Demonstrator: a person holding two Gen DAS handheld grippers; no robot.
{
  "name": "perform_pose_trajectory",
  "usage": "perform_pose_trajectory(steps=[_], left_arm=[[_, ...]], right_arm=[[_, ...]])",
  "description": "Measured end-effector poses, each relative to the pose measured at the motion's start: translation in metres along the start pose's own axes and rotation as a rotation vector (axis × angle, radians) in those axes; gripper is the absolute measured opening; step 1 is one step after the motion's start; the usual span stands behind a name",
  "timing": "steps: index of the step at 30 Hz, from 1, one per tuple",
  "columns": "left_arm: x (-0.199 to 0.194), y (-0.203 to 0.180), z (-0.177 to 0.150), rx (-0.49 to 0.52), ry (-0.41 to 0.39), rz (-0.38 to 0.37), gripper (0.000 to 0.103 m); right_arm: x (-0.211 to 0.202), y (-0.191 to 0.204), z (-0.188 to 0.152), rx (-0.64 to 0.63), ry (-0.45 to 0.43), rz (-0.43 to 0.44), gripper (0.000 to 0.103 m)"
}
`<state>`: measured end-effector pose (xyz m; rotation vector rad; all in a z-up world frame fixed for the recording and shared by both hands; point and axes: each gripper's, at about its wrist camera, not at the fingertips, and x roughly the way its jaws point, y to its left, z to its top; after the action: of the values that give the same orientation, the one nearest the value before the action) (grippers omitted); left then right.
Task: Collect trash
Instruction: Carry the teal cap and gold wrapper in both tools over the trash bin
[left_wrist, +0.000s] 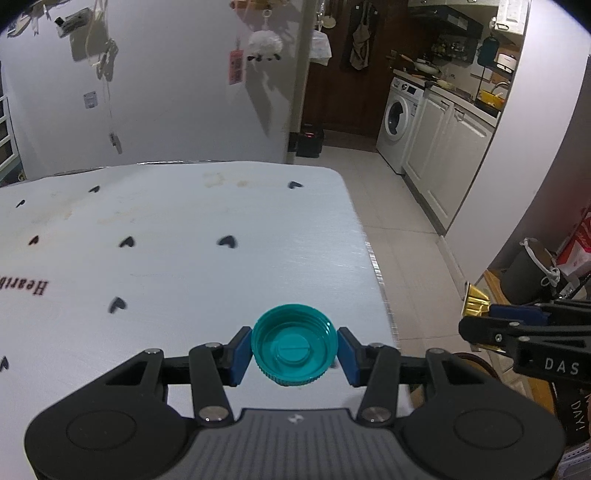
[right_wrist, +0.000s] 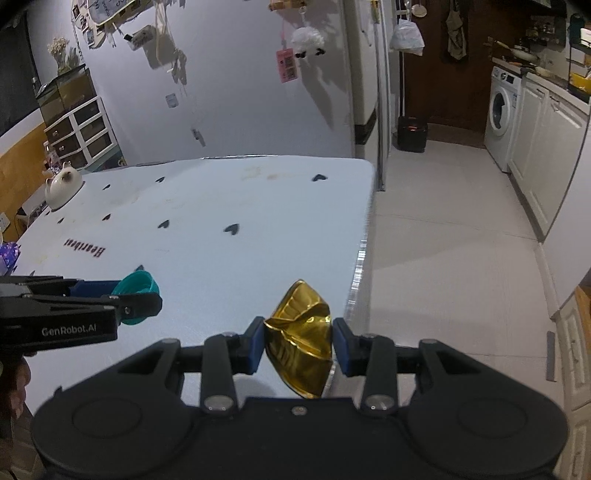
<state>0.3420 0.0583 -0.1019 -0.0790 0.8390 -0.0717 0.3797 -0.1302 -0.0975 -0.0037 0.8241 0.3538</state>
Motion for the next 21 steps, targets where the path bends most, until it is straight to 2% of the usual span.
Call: perform_pose_trajectory(steps=[10,21], left_arm=[[0.014,-0.094,-0.001,0.029,0.006,-0.027,0.050],[0.053,-0.187,-0.003,0.058,0.050,-0.079,0.050]], right_arm=[[-0.035,-0.088,-0.018,0.026,-0.001,-0.028,0.039],[-0.055,-0.191,-0.036,0.072,0.016,-0.077,0.039]])
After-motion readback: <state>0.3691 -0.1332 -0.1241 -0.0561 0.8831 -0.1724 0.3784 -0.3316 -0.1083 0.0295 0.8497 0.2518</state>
